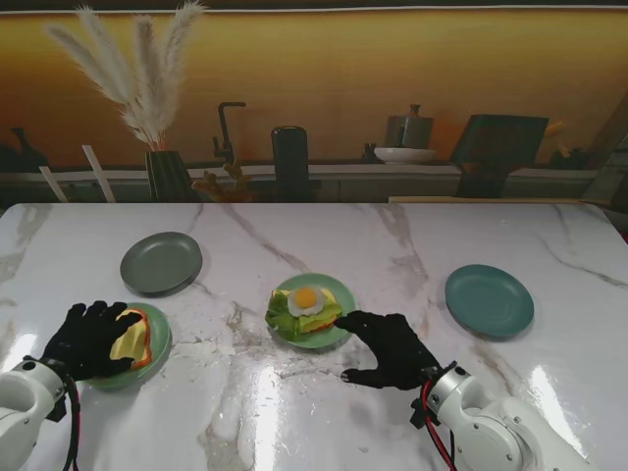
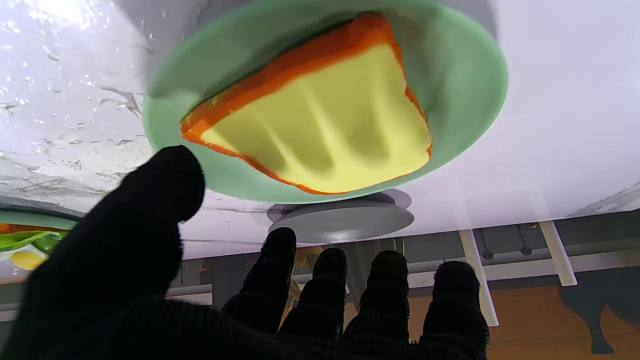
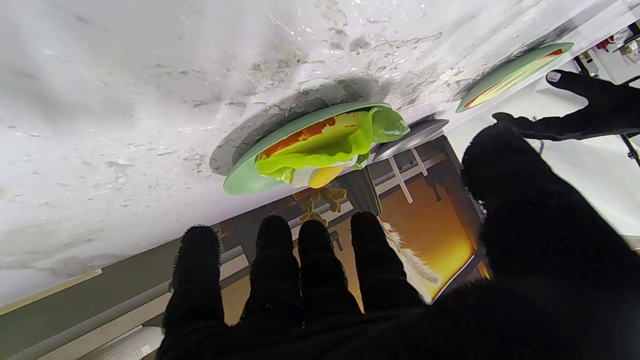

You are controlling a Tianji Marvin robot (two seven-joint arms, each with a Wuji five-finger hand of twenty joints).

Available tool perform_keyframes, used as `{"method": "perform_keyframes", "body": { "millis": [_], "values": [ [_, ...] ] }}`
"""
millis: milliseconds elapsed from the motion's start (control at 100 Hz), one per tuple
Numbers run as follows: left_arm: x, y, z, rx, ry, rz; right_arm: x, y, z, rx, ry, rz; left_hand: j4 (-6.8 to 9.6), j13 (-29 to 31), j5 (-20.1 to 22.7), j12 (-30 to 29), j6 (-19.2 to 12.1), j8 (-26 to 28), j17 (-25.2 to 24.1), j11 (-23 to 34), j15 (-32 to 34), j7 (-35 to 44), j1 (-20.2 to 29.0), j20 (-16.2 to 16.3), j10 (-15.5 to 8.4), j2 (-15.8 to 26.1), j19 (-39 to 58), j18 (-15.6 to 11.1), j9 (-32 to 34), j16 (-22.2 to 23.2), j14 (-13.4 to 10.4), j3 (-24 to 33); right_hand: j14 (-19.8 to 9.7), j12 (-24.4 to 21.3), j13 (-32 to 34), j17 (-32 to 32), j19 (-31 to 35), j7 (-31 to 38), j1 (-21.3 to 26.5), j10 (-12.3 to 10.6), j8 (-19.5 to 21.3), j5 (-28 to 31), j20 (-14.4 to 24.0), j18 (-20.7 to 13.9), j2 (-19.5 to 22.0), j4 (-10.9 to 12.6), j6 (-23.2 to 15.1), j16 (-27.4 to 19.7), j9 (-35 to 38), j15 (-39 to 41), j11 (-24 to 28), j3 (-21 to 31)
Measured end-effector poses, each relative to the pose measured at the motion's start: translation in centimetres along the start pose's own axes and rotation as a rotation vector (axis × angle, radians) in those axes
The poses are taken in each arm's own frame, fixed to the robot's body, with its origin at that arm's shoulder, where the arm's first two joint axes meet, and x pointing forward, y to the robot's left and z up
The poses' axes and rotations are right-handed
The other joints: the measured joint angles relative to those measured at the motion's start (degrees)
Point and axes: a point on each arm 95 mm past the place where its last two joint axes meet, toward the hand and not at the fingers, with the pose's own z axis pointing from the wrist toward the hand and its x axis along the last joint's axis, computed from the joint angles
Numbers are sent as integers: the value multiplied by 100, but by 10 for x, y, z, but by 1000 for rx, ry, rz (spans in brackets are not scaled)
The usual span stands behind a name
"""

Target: Prepare sandwich (Bread, lettuce, and egg)

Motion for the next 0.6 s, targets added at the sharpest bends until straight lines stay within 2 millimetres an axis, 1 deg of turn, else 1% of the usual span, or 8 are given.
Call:
{"method": "perform_keyframes", "body": {
  "millis": [70, 150, 270, 300, 380, 390, 420, 600],
  "values": [
    [-1, 2, -1, -9, 0, 0, 0, 0, 0, 3, -1, 0, 0, 0, 0, 0, 0, 0, -2, 1, 1, 0, 0, -195, 0, 0, 211, 8, 0, 0, 1, -12, -10, 0, 0, 0, -25, 1, 0, 0, 2, 0, 0, 0, 0, 0, 0, 0, 0, 0, 1, 0],
    [-1, 5, -2, -21, -5, -2, 0, 0, 0, 5, -2, 0, -5, 0, 0, 0, 0, 0, -3, 1, 1, -2, -4, -326, 0, 0, 334, 10, 0, 0, 1, -260, -10, 0, 0, 0, -56, 1, 1, 0, 2, 1, 0, 0, 0, 0, 0, 0, 0, 0, 1, -1],
    [-3, 10, -2, -40, -36, -11, 0, 0, 1, 7, -3, -1, -6, -1, -7, 0, 68, 0, -61, -2, 1, -30, -5, -393, 2, 0, 374, 12, 0, 0, 17, -319, -10, 0, 0, -1, -62, 1, 1, 0, 3, 1, 0, 0, 0, 0, 0, 0, 0, 0, 1, -2],
    [-3, 12, -1, -45, -41, -13, 0, 0, 1, 8, -3, -1, -6, -3, -146, 0, 72, 5, -62, -9, 1, -115, -5, -417, 4, 0, 374, 12, 0, 0, 35, -332, -11, 0, 0, -1, -65, 1, 2, 0, 3, 1, 0, 0, 0, 0, 0, 0, 1, 0, 1, -2],
    [-3, 16, 0, -58, -48, -18, 0, -1, 1, 10, -4, 0, -6, -5, -133, 0, 74, 7, -62, -12, 1, -66, -4, -470, 28, 0, 375, 12, -1, 0, 36, -433, -10, 0, 0, -1, -70, 2, 33, 0, 3, 2, 0, 0, 0, 0, 0, 0, 1, 0, 2, -9],
    [-3, 17, 0, -59, -48, -18, 0, -1, 1, 11, -4, 0, -5, -5, -133, 0, 74, 7, -62, -13, 1, -68, -4, -480, 31, 0, 375, 12, -1, 0, 36, -433, -10, 0, 0, -2, -71, 2, 64, 0, 3, 2, 0, 0, 2, 28, 0, 0, 1, 0, 2, -17],
    [-4, 19, 1, -64, -52, -20, 0, -1, 1, 11, -5, 1, -6, -7, -246, 0, 76, 7, -62, -15, 1, -89, -4, -498, 33, 0, 375, 12, -1, 0, 37, -433, -11, 0, 0, -6, -80, 8, 64, 1, 3, 2, 0, 2, 6, 28, 1, 0, 1, 0, 2, -43],
    [-5, 25, 8, -84, -73, -32, -1, -1, 1, 17, -10, 6, 19, -13, -247, 0, 77, 7, -62, -90, 27, -107, 70, -513, 38, 32, 361, 11, -3, 0, 61, -394, -12, 0, 0, -8, -142, 66, 64, 1, 3, 6, 0, 2, 5, 28, 1, 40, 2, 2, 3, -53]
  ]
}}
